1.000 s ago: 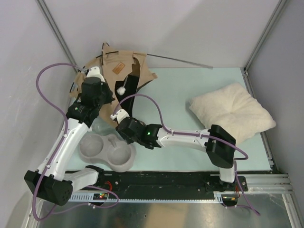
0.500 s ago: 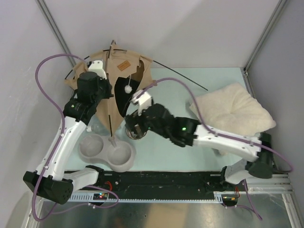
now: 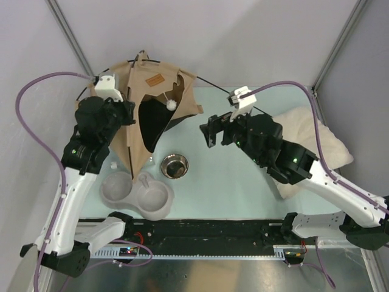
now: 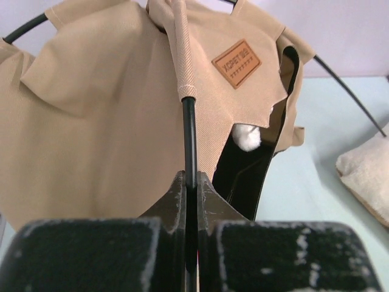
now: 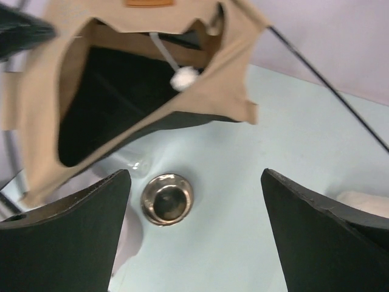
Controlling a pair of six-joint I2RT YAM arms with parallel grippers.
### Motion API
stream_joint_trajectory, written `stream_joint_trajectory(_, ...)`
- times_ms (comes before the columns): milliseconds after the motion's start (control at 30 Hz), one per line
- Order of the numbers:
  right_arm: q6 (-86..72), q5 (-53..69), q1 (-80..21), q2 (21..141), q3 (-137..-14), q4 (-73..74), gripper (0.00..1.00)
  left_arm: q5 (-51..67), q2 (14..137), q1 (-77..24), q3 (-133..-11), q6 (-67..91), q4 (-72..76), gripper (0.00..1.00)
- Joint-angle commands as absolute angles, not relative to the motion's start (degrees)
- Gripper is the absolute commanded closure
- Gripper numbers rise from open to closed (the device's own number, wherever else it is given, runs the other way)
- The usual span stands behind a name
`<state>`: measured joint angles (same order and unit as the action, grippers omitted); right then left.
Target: Set up the pet tent
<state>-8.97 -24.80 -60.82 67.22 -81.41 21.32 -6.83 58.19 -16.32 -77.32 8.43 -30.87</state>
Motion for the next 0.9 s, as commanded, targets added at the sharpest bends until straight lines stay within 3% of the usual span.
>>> stream_joint_trajectory(0,-6.1,-25.8,-55.4,63.5,-81.0,23.8,0.06,-5.7,53.5,-16.0,-81.6,5.5,-24.8,1.00)
stream_joint_trajectory(267,-0.4,-18.5,-41.4,58.6,-80.8,25.1,0.04,1.0,49.9,-15.9,-77.1,3.2,-18.4,1.00)
stream_joint_trajectory(467,3.2,-8.6,-30.7,58.4,-79.9,27.2,0.03,-4.0,47.3,-15.9,-73.4,3.7,-13.2,1.00)
stream_joint_trajectory(867,15.3,2.2,-24.1,74.3,-77.2,20.7,0.05,-10.5,42.7,-16.0,-72.2,-4.3,-11.8,1.00)
